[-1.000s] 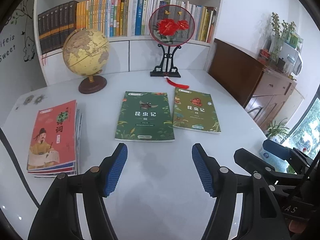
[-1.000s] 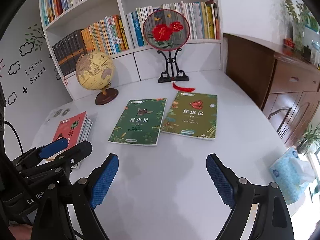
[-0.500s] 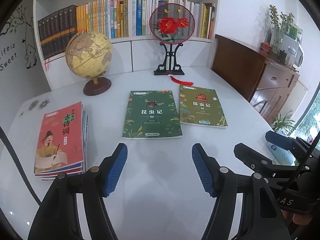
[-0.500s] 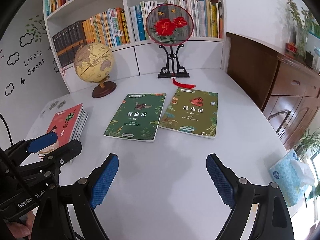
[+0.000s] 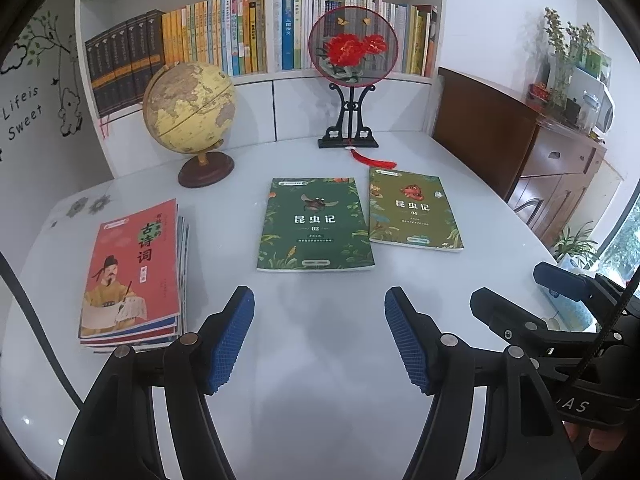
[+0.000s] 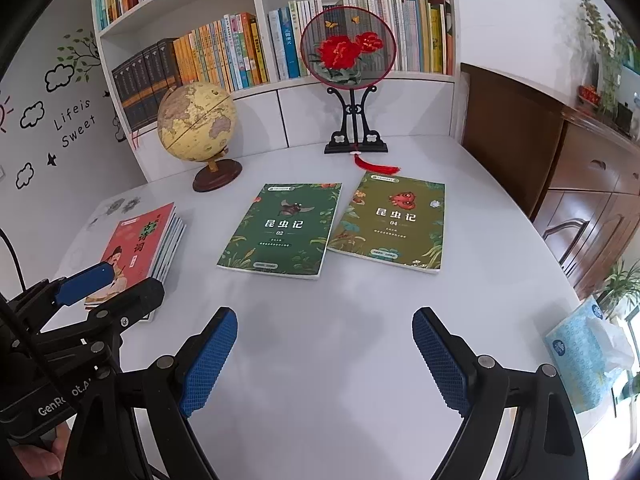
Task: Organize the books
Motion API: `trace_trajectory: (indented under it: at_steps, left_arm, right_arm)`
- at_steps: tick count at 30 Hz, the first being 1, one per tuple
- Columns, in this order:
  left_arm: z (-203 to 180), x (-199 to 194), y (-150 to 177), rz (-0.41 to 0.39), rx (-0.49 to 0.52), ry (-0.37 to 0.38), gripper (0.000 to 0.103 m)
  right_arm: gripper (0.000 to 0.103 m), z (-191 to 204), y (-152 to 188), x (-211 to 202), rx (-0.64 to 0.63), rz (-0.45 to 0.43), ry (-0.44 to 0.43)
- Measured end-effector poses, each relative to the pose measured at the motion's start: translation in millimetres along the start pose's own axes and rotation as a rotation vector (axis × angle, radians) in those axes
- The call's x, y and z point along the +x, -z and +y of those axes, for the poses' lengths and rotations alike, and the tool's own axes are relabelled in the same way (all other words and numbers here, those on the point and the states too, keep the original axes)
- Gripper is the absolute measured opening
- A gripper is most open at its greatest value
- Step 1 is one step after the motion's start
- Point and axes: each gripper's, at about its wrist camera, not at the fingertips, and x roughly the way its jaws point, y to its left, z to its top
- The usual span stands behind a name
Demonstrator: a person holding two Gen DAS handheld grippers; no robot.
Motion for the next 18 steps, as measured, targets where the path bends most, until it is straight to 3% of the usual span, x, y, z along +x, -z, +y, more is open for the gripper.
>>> trace_trajectory:
  at_steps: [10, 18]
  left_arm:
    - [2.5, -0.7, 5.0, 0.013, -0.014, -0.016, 0.067]
    - [8.0, -0.9, 5.8, 0.02, -0.028, -0.037, 0.077]
  right_arm:
    - [0.088, 1.6, 3.6, -0.5, -0.002, 0.011, -0.002]
    - [0.088, -1.8, 4.5, 2.1, 0.015, 0.025, -0.002]
